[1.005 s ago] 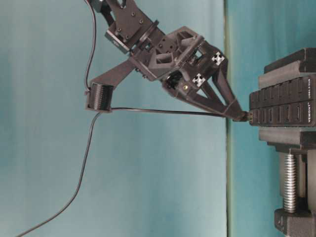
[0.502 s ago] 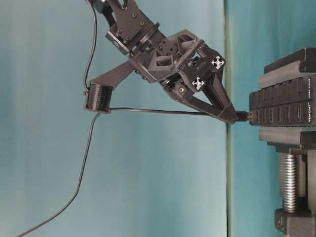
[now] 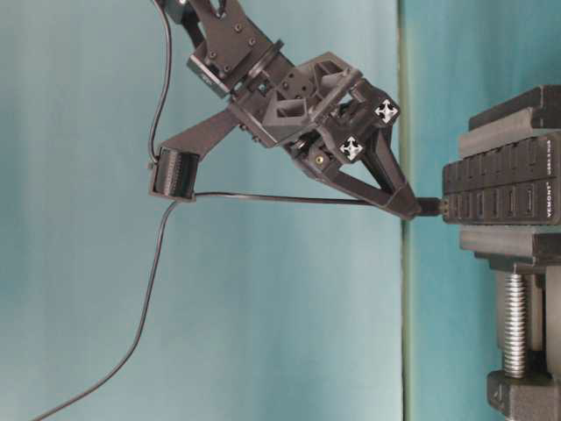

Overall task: Insert the USB into the center port of the fixed hub
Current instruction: 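Close the right gripper on the black cable near its USB plug, then carry the plug with the right gripper to the hub's center port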

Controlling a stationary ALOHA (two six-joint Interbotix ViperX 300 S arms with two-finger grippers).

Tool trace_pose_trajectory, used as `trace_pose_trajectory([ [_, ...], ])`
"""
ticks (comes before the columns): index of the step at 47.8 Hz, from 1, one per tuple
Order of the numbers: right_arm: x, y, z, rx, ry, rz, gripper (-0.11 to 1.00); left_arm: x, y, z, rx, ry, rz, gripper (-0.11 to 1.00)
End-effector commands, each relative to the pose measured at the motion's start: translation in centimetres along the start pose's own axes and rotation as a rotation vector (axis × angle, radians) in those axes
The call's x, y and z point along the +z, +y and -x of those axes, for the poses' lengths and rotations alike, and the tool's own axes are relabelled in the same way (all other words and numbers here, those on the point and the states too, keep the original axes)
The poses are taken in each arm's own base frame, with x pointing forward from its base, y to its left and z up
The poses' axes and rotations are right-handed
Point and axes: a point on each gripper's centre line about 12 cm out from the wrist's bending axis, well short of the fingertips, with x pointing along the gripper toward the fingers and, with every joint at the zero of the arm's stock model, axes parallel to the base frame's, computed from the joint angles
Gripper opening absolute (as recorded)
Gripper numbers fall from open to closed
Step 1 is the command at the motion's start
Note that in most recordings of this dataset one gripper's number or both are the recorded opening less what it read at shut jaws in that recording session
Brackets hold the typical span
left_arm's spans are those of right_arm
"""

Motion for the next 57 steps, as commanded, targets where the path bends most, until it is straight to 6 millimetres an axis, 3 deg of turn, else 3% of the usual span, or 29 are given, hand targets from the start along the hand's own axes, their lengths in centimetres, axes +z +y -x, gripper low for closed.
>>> trace_pose_trajectory([
  [1,1.4,-0.1,0.7,-0.002,-0.038,-0.014,0.11,0.6,-0.1,0.0,-0.002,-0.017,-0.002,0.00],
  [35,4.3,-0.4,3.8,-0.020,-0.057,-0.027,0.10,0.5,-0.1,0.0,-0.002,-0.014,0.000,0.00],
  [57,4.4,0.2,4.0,-0.011,-0.051,-0.020,0.10,0.5,-0.1,0.0,-0.002,-0.015,-0.002,0.00],
])
